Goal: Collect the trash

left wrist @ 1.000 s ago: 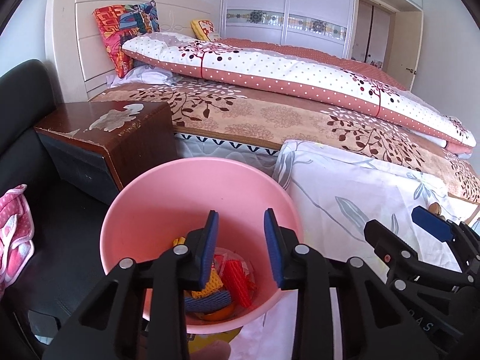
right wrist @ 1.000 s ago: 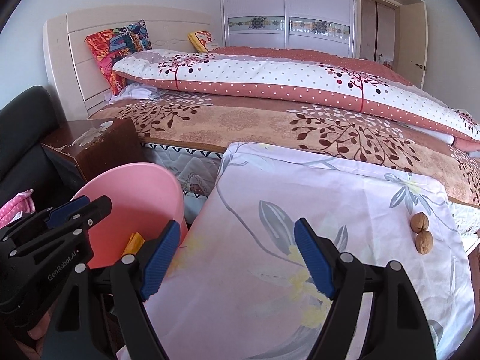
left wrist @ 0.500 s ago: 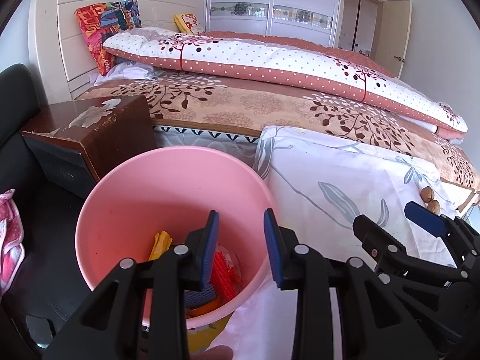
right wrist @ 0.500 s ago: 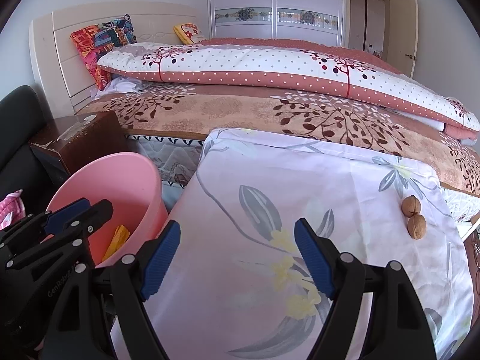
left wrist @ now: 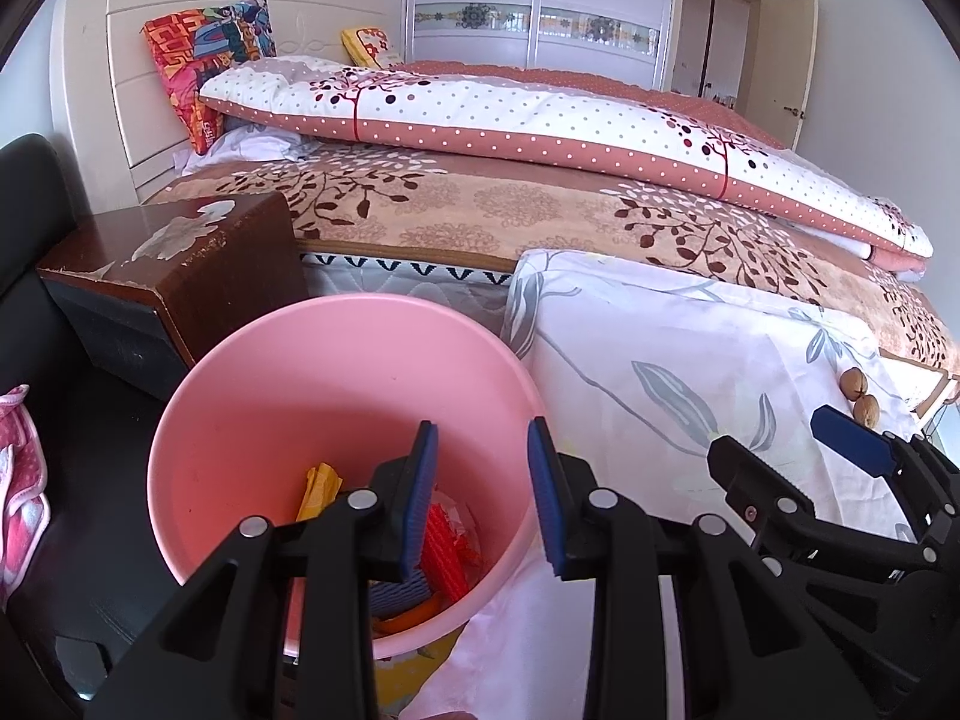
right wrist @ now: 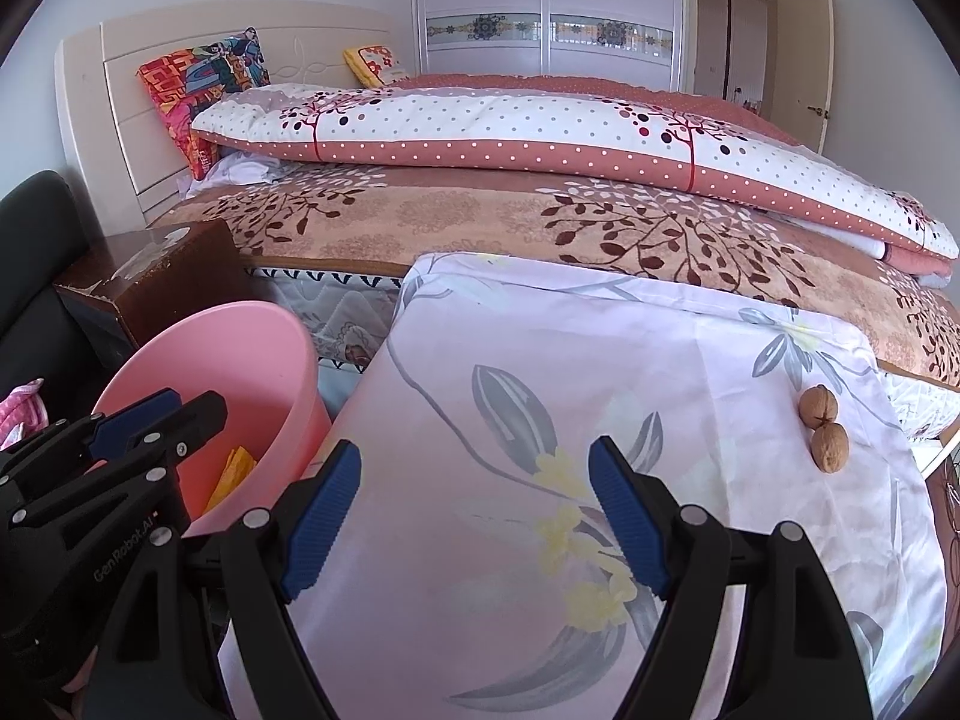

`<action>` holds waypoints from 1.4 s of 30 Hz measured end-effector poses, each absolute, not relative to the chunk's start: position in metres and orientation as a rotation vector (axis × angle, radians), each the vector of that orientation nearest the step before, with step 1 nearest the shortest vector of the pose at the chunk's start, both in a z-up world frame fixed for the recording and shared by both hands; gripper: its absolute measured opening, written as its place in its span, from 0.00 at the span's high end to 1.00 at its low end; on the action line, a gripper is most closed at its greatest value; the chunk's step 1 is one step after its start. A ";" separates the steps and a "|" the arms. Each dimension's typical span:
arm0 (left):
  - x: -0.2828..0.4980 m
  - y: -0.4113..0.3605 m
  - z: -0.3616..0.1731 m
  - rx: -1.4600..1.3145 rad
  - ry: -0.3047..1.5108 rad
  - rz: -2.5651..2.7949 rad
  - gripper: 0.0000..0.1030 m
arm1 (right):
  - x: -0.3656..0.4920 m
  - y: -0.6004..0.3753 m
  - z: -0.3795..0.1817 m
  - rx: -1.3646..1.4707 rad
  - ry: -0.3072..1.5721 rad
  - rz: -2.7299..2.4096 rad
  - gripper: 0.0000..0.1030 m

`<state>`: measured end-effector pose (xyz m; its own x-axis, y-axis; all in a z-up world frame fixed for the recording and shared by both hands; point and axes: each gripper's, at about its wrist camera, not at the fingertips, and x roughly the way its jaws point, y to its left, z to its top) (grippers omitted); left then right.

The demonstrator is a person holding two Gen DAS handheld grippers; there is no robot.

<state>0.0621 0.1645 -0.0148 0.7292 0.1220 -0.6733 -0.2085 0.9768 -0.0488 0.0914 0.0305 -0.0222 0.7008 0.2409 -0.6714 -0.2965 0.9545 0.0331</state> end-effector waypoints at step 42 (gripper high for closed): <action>0.063 0.158 -0.007 -0.128 0.725 0.195 0.70 | 0.086 0.015 -0.011 -0.038 0.716 0.269 0.25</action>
